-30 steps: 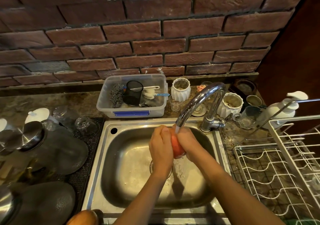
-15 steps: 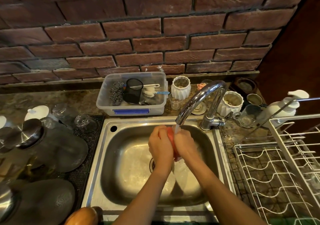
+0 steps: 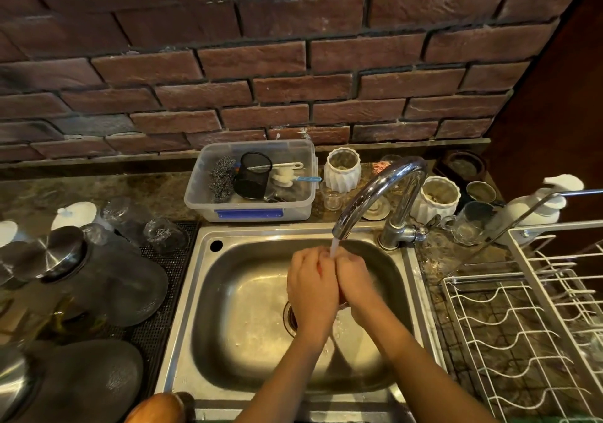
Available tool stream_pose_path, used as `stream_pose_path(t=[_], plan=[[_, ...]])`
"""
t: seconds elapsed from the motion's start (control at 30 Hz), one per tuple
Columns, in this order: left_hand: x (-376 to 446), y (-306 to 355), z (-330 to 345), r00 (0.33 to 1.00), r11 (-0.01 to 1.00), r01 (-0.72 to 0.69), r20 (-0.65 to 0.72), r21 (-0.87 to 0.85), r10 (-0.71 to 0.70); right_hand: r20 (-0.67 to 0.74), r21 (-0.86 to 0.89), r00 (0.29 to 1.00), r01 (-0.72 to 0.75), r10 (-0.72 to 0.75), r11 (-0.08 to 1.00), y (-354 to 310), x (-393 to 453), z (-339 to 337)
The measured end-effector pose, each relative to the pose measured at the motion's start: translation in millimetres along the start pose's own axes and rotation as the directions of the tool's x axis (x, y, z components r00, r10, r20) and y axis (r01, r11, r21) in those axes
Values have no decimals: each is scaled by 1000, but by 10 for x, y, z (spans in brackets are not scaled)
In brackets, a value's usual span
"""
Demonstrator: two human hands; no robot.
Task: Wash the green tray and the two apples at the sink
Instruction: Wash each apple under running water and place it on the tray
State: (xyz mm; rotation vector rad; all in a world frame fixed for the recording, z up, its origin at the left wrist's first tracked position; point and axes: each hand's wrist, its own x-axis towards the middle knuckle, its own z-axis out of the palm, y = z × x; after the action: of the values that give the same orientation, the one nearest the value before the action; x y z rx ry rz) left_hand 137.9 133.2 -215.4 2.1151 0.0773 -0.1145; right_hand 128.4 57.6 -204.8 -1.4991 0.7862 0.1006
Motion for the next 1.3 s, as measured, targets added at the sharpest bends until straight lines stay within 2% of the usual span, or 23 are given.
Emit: stream_pose_path(t=[0.1,0.17,0.23,0.27,0.33,0.37,0.43,0.47,0.5,0.53,0.57,0.63,0.67,0.7,0.77,0.83,0.87,0.97,1.03,1.13,1.3], plan=[[-61,-59,3,977,973,-177,142,150,156,75,142,976,-212,203,967,16,18,-125],[-40,-97,-32,924,900,-362,219,243,313,153,221,940,-334,306,916,53,7,-205],[5,-156,-54,873,848,-473,257,239,414,203,247,907,-411,368,877,88,16,-250],[4,-170,-54,874,855,-471,245,216,420,214,248,899,-427,381,870,83,19,-254],[-28,-152,-28,930,923,-357,147,147,336,198,222,918,-382,342,897,53,21,-238],[-39,-116,-10,961,957,-271,93,102,262,170,177,945,-307,279,935,36,17,-225],[-26,-11,6,998,998,-57,41,-9,57,133,48,984,-123,116,991,11,-48,-188],[21,32,6,994,989,107,29,-104,-104,141,-9,989,-46,47,999,23,-96,-166],[92,83,-12,951,922,305,28,-240,-307,161,-45,987,21,-14,999,46,-146,-139],[167,135,-54,865,793,485,69,-370,-497,176,-63,982,77,-65,995,74,-189,-109],[219,168,-101,775,666,610,149,-430,-614,178,-71,978,121,-106,990,107,-215,-82],[240,231,-164,660,526,745,334,-410,-673,134,-89,974,195,-182,977,121,-218,-33],[221,254,-171,645,517,762,391,-390,-657,98,-112,971,227,-217,967,105,-200,-19],[189,252,-165,664,550,748,410,-372,-625,60,-128,970,242,-236,962,80,-181,-10],[131,175,-146,780,702,621,364,-348,-509,-7,-85,974,225,-227,971,28,-131,-13],[36,20,-153,883,861,421,347,-285,-317,-48,39,991,126,-124,991,-30,-67,-38],[-28,-71,-175,901,909,330,372,-255,-223,-52,107,998,46,-41,993,-65,-45,-53],[-162,-298,-268,902,940,208,426,-271,-77,22,242,966,-256,259,936,-97,-13,-58],[-192,-349,-350,887,932,155,461,-328,14,109,373,902,-427,418,824,-31,-34,-47],[-174,-354,-394,844,924,156,533,-350,60,157,510,866,-482,474,712,83,-34,-33],[-74,-254,-411,836,958,92,543,-273,74,305,582,816,-568,491,582,105,-14,-109]])
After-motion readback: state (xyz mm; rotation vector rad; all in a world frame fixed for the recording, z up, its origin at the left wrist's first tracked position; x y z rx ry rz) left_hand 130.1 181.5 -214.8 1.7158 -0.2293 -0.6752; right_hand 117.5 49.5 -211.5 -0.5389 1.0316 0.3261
